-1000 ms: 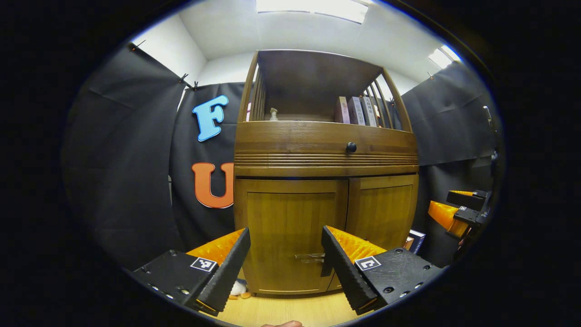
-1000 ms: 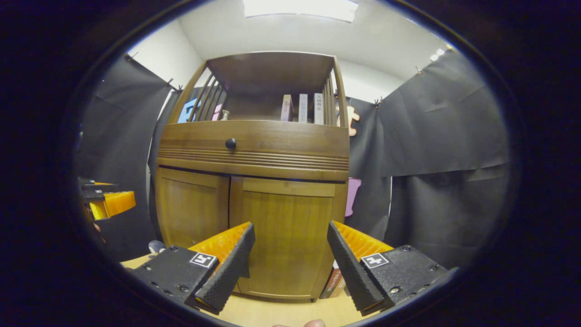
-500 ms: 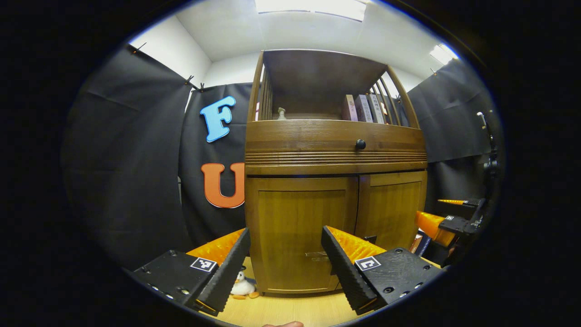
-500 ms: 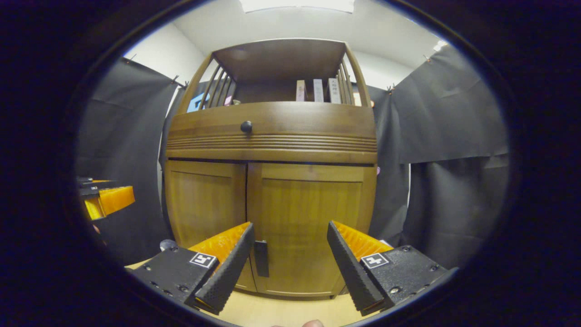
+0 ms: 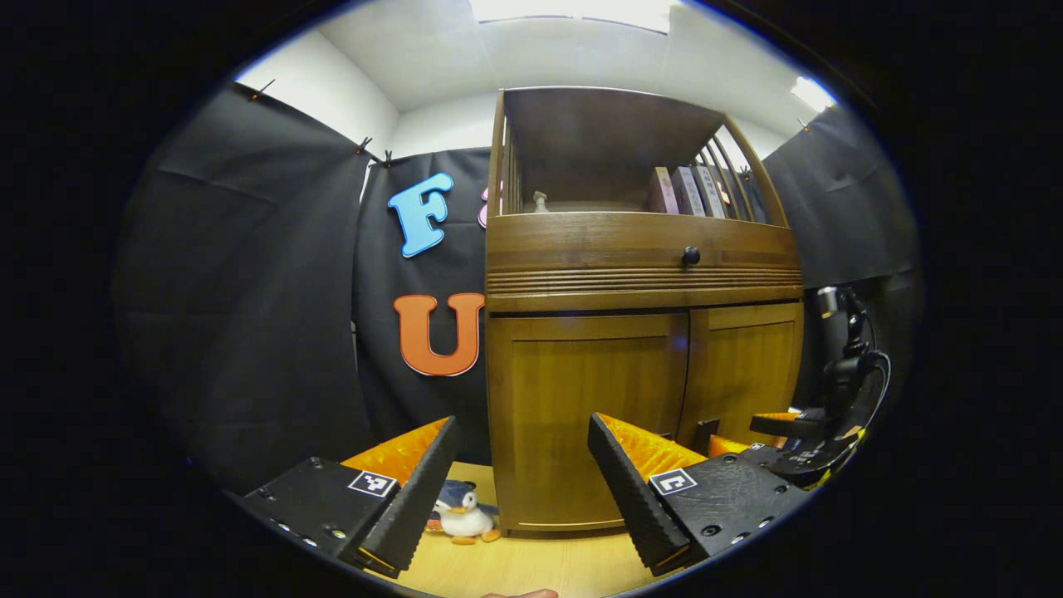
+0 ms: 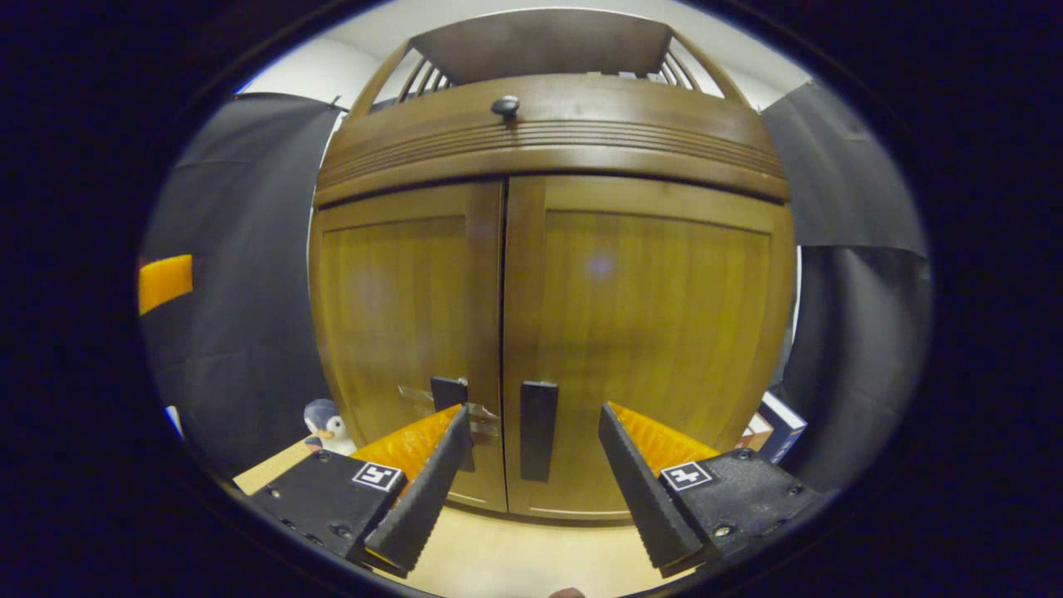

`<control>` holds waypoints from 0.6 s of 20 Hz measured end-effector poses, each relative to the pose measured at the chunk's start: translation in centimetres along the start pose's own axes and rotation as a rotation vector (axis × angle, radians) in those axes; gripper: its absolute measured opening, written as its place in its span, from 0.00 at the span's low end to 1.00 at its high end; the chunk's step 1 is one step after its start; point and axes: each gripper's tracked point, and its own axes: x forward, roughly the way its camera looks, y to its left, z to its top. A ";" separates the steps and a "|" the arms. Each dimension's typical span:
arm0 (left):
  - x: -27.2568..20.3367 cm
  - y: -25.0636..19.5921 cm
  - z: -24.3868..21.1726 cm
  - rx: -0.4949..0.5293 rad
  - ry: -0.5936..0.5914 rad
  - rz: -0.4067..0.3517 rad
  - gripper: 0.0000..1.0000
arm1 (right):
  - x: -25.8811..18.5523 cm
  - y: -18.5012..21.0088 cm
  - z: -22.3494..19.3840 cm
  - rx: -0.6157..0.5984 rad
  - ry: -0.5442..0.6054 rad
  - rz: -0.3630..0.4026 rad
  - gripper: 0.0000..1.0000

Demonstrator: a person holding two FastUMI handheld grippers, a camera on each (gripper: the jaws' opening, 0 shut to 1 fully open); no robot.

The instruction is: Open the right door of the double-door shoe cabinet with the right hand, and open the left door with the left hand.

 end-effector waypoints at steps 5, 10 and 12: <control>0.0 2.0 -0.2 0.005 0.008 0.036 0.95 | 3.7 0.0 -2.8 0.029 0.072 -0.017 0.89; 0.4 3.5 -1.0 -0.001 0.027 0.055 0.94 | 6.3 -0.6 -3.9 0.050 0.106 -0.042 0.75; 0.5 3.7 -1.3 -0.010 0.033 0.057 0.95 | 6.8 -0.3 -4.2 0.051 0.115 -0.036 0.70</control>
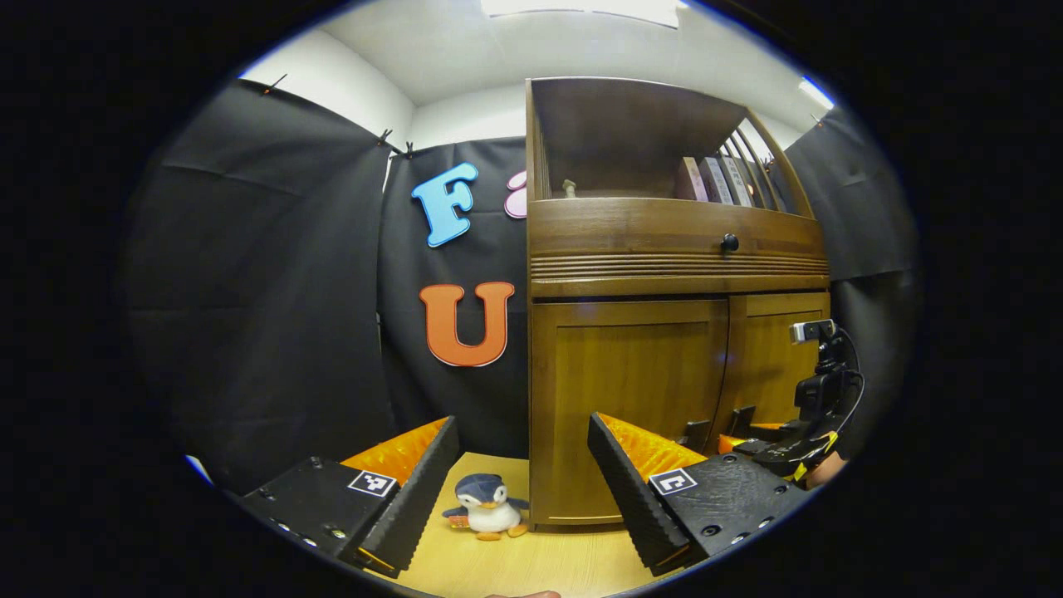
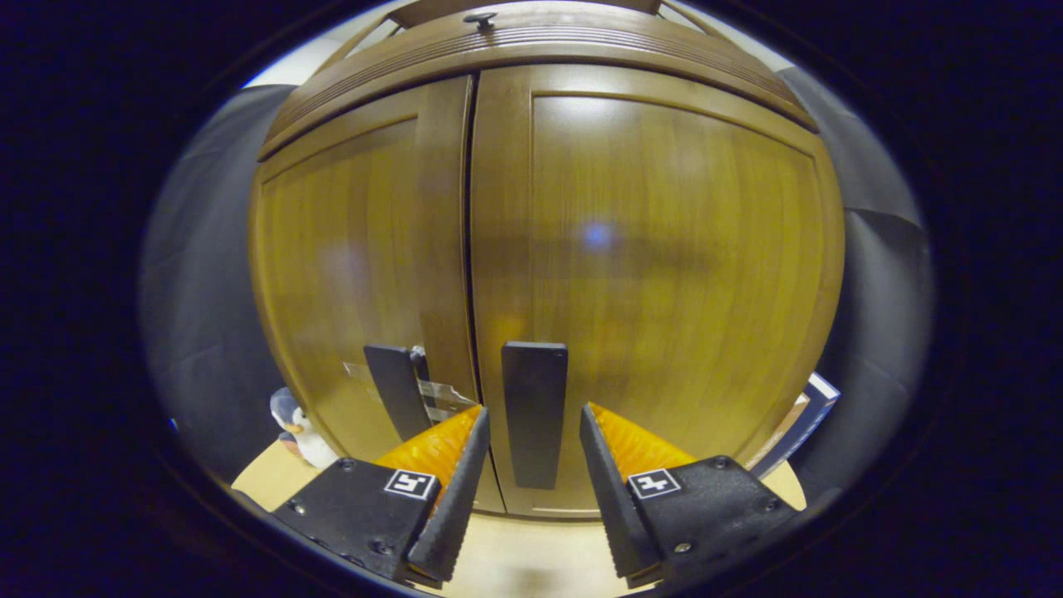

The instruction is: Open the right door of the double-door shoe cabinet with the right hand, and open the left door with the left hand.

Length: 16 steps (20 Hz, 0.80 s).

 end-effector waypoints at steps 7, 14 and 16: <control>0.4 -0.4 -0.5 0.007 0.005 -0.006 0.95 | 1.1 -0.5 0.1 -0.005 0.004 -0.025 0.46; 0.1 -1.7 -0.5 0.006 0.002 -0.034 0.95 | 1.3 -0.4 -0.1 0.001 0.008 -0.022 0.34; -0.1 -2.0 -0.4 -0.001 0.000 -0.038 0.95 | 1.2 -0.3 -0.2 0.007 0.010 -0.020 0.32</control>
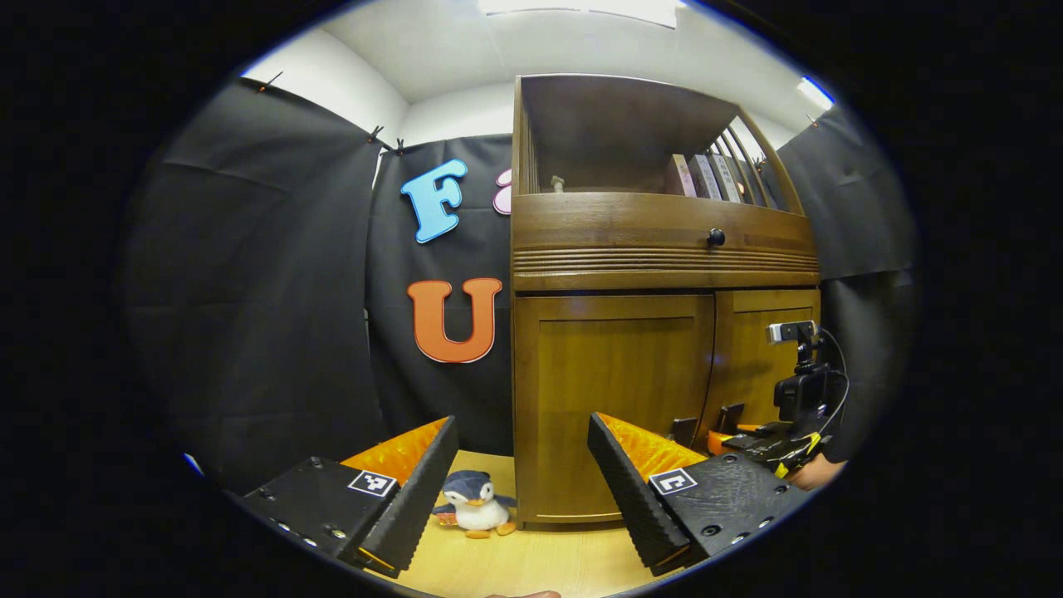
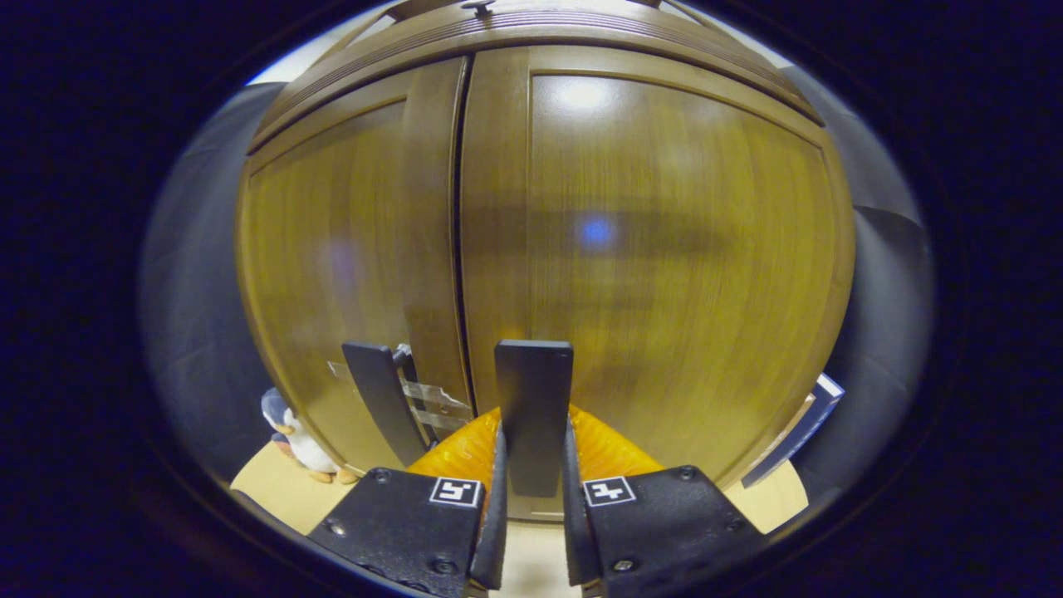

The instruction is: Open the right door of the double-door shoe cabinet with the right hand, and open the left door with the left hand.

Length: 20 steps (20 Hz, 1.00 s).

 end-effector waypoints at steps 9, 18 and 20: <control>-0.3 -0.4 -0.1 0.013 -0.003 -0.010 0.95 | -3.2 -0.3 -1.1 0.010 -0.009 0.009 0.29; -0.9 -2.8 0.1 0.024 -0.005 -0.087 0.95 | -8.0 -1.4 -2.8 0.003 -0.007 0.046 0.29; -2.4 -4.1 -0.3 0.020 -0.006 -0.102 0.95 | -9.0 -1.8 -3.2 0.010 -0.004 0.051 0.29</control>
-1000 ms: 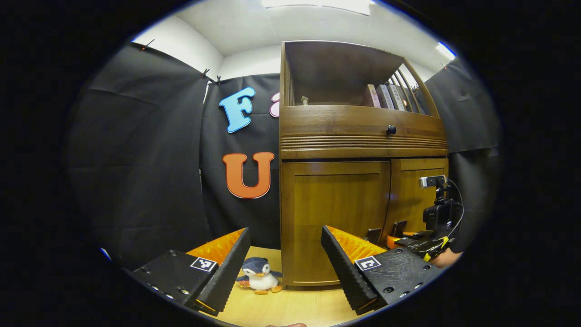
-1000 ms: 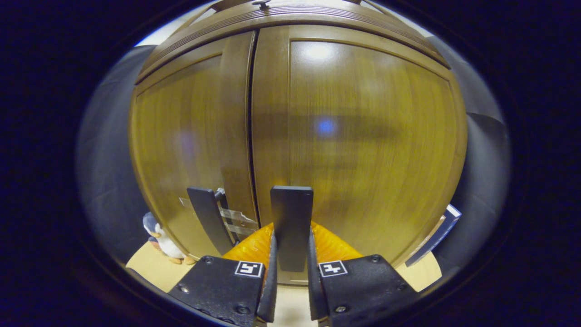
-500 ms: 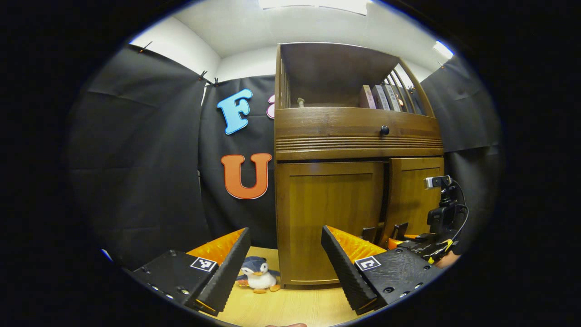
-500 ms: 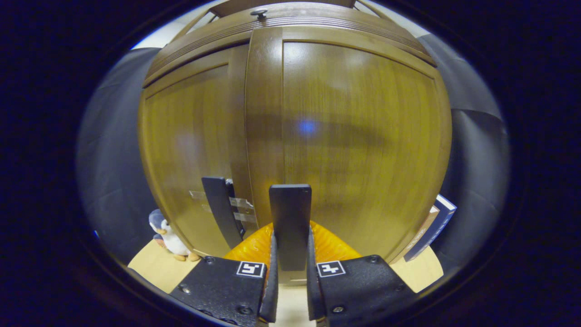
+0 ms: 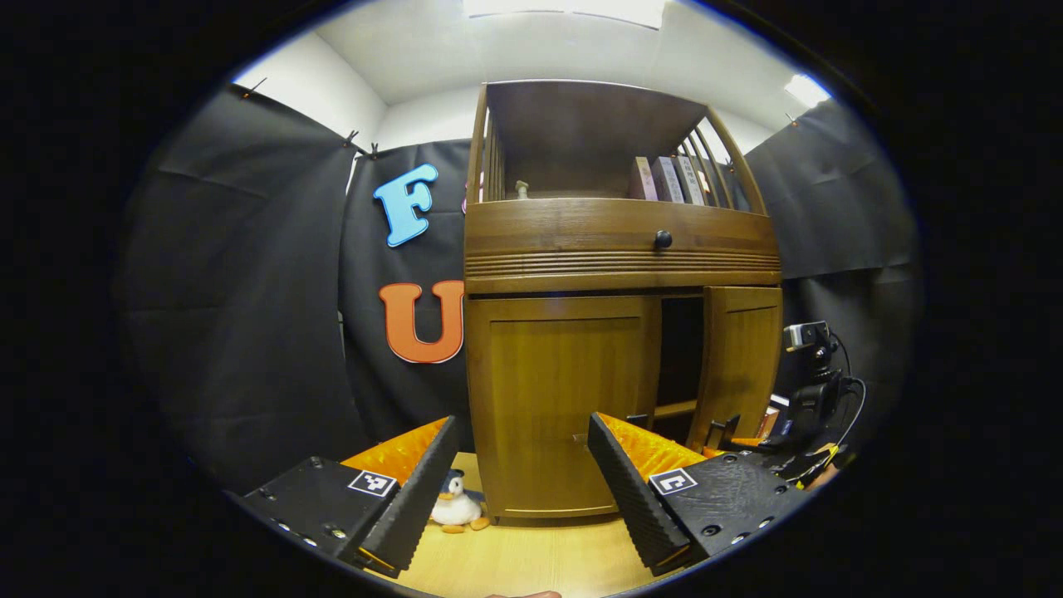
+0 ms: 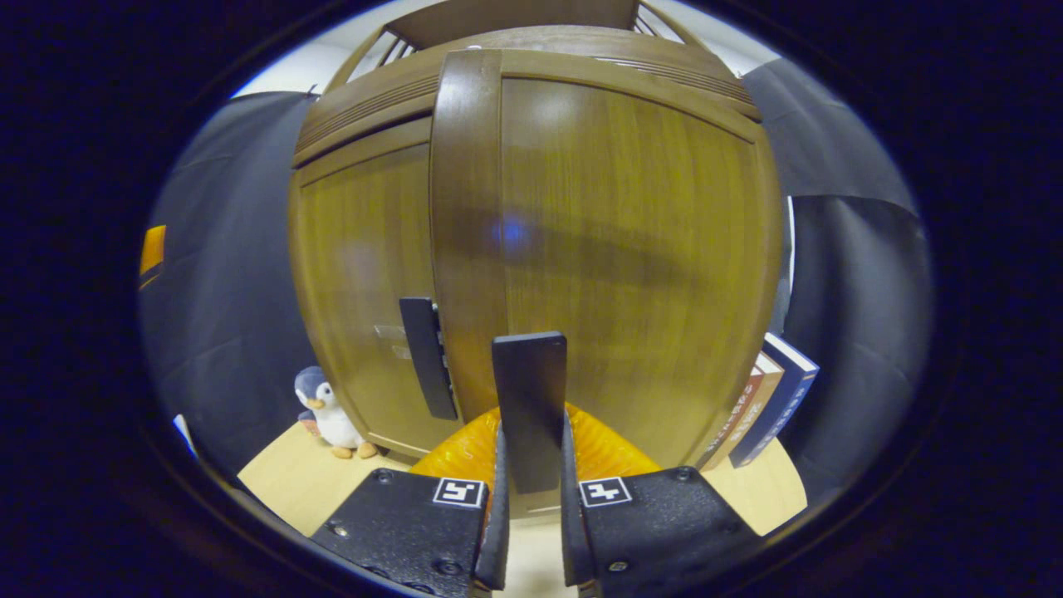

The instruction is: Open the right door of the double-door shoe cabinet with the right hand, and open the left door with the left hand.

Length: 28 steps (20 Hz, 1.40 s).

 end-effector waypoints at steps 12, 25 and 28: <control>-0.8 -3.7 0.0 0.021 0.000 -0.072 0.94 | -6.1 -3.5 -1.8 0.048 0.003 -0.018 0.28; -0.9 -8.1 -1.6 0.038 0.042 -0.173 0.95 | -10.9 -8.8 -3.1 0.103 -0.013 -0.095 0.22; -0.7 -9.2 -1.8 0.045 0.049 -0.201 0.95 | -11.9 -10.3 -3.5 0.098 -0.007 -0.123 0.19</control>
